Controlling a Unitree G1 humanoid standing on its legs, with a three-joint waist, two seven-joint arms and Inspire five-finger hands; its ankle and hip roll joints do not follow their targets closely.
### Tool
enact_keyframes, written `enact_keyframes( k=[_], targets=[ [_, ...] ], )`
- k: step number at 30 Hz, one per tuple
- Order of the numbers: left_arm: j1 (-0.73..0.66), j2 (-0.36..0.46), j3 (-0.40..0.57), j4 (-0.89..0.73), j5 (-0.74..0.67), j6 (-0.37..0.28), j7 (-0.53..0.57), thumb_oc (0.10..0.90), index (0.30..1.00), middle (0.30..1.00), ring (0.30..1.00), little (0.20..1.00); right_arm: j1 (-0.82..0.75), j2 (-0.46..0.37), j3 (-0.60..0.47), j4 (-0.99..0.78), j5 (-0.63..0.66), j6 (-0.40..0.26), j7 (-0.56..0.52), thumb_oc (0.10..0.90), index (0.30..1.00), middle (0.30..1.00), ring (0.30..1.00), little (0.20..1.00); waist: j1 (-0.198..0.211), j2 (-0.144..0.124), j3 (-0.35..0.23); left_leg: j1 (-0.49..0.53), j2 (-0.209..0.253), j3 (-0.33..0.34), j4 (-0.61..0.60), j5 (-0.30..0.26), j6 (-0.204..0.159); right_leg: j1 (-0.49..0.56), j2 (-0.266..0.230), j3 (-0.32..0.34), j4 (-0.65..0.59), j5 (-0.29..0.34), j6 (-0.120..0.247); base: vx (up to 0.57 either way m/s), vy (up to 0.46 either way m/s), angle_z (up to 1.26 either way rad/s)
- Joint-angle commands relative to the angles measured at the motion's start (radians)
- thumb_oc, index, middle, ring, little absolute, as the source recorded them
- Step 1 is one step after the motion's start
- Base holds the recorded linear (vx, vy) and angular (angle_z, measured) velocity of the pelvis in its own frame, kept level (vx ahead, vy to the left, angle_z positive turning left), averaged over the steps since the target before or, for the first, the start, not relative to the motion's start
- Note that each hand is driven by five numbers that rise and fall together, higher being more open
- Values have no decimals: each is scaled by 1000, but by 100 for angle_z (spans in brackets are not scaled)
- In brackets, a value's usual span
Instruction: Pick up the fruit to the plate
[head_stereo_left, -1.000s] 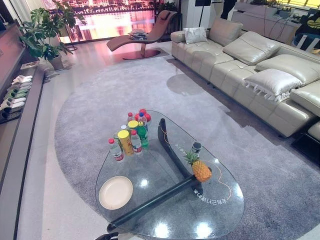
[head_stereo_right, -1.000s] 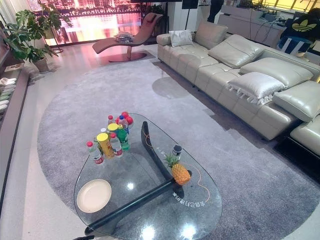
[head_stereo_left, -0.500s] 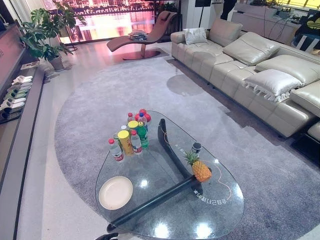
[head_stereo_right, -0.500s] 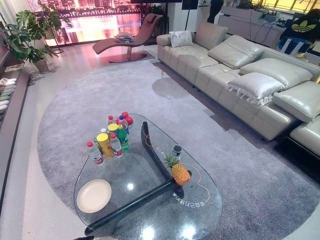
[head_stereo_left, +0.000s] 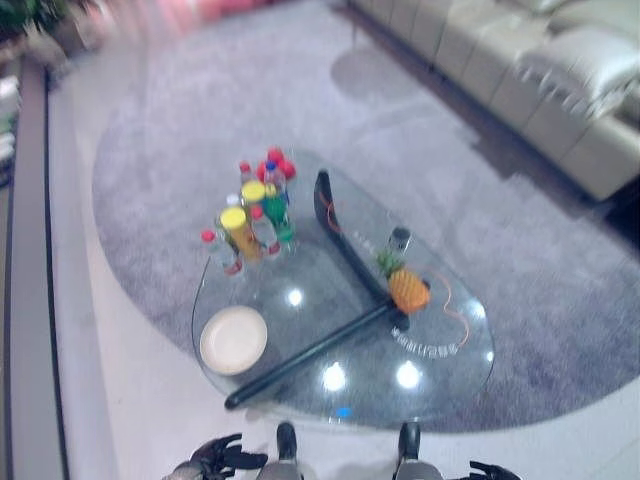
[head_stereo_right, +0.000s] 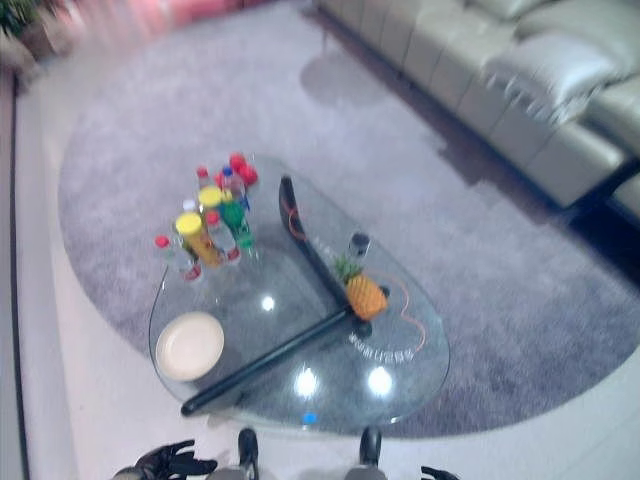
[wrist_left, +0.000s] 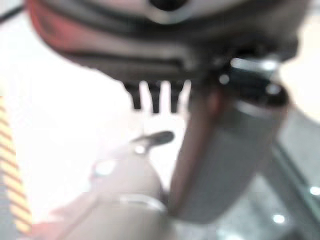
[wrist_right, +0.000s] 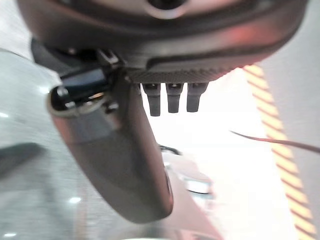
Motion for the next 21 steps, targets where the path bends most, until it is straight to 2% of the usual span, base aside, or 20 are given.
enact_keyframes(
  k=[1,6,8,12,16,21],
  targets=[
    [-47,7,-22,54,-48,-6,-3,800,900,900,900,900,-66,-17,27,22,34,6,-9,800,900,900,900,900,-2,-20,91,-31,48,-16,-2,-5,-36,-72,-52,32,-2,88,47,-151,1,-1],
    [-134,30,-23,27,-190,-44,19,800,900,900,900,900,-124,-53,45,-19,77,-5,-20,800,900,900,900,900,-4,-28,161,-87,38,-22,-2,4,-39,-133,-50,27,-2,104,43,-133,4,-7],
    [-182,37,-35,19,-267,-67,18,800,900,900,900,900,-154,-66,46,-36,121,-34,-45,800,900,900,900,900,-2,-30,198,-119,30,-48,-2,11,-34,-169,-52,35,10,106,39,-139,2,-1],
    [-243,53,-40,-11,-341,-83,45,800,900,900,900,900,-208,-74,48,-59,173,-89,-101,800,900,900,900,900,-5,-33,247,-176,29,-47,36,10,-31,-235,-60,49,65,89,40,-132,-12,1],
    [-288,59,-42,-14,-404,-108,66,800,900,900,900,900,-262,-88,35,-83,227,-124,-165,800,900,900,900,900,-8,-34,247,-270,18,-72,122,-15,-22,-325,-70,76,136,71,39,-94,-6,1],
    [-325,80,2,-23,-510,-142,122,800,900,900,900,900,-295,-95,19,-106,248,-182,-253,800,900,900,900,900,-12,-42,247,-404,14,-104,264,-47,-19,-448,-76,93,265,37,38,-48,-24,7]
  ],
)
